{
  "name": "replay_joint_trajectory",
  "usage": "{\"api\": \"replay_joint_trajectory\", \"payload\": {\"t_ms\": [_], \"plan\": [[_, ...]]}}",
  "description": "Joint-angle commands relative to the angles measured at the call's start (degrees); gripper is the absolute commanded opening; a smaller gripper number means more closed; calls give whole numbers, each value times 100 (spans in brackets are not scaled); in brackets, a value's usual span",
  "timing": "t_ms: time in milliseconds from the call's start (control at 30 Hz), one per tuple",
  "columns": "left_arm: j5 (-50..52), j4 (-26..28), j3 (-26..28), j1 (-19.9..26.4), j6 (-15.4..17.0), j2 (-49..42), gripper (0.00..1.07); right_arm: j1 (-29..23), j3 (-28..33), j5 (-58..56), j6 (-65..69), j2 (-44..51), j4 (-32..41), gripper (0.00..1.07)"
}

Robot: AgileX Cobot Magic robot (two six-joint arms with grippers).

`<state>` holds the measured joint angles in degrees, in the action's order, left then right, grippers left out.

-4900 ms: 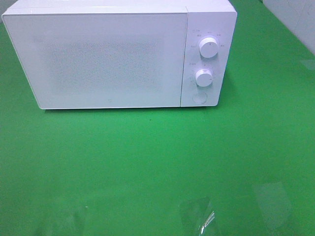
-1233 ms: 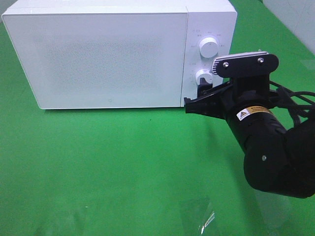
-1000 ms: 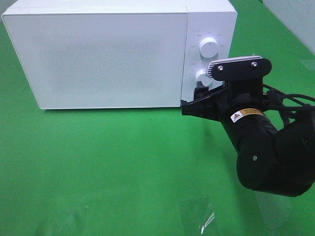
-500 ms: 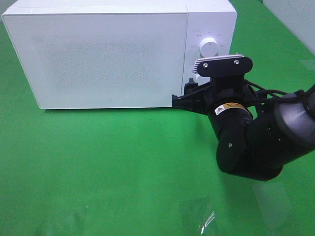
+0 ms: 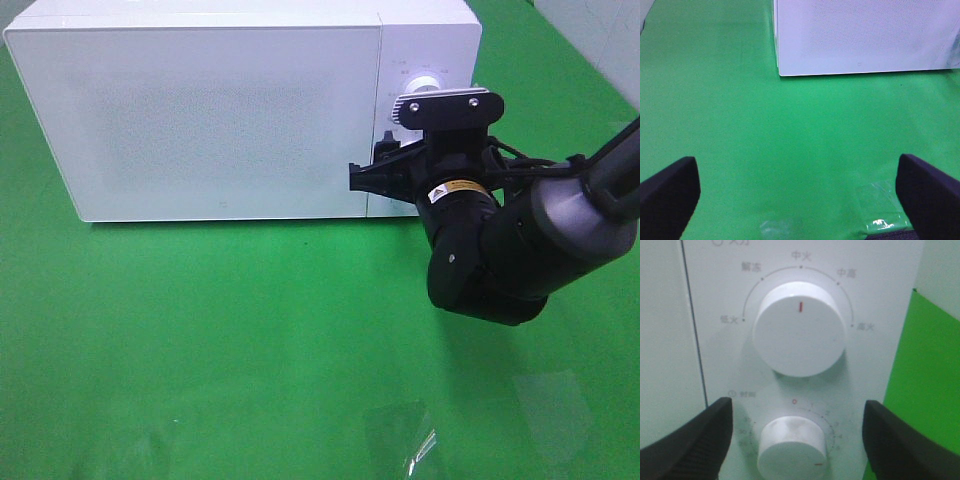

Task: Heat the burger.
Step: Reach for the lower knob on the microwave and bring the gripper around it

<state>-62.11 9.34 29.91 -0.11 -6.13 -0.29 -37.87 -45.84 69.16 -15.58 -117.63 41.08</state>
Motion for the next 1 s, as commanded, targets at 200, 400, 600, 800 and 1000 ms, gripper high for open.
{"api": "replay_joint_trajectory", "payload": {"t_ms": [200, 400, 600, 800, 1000], "plan": [[74, 23, -6, 17, -6, -92, 98, 138, -201, 372, 57, -212, -212, 70], [74, 23, -6, 17, -6, -92, 98, 183, -298, 367, 52, -327, -264, 70], [74, 23, -6, 17, -6, -92, 98, 183, -298, 344, 52, -327, -275, 69], [74, 23, -6, 17, -6, -92, 98, 183, -298, 252, 52, -327, -372, 59], [74, 23, -6, 17, -6, -92, 98, 183, -298, 212, 52, -327, -510, 31]]}}
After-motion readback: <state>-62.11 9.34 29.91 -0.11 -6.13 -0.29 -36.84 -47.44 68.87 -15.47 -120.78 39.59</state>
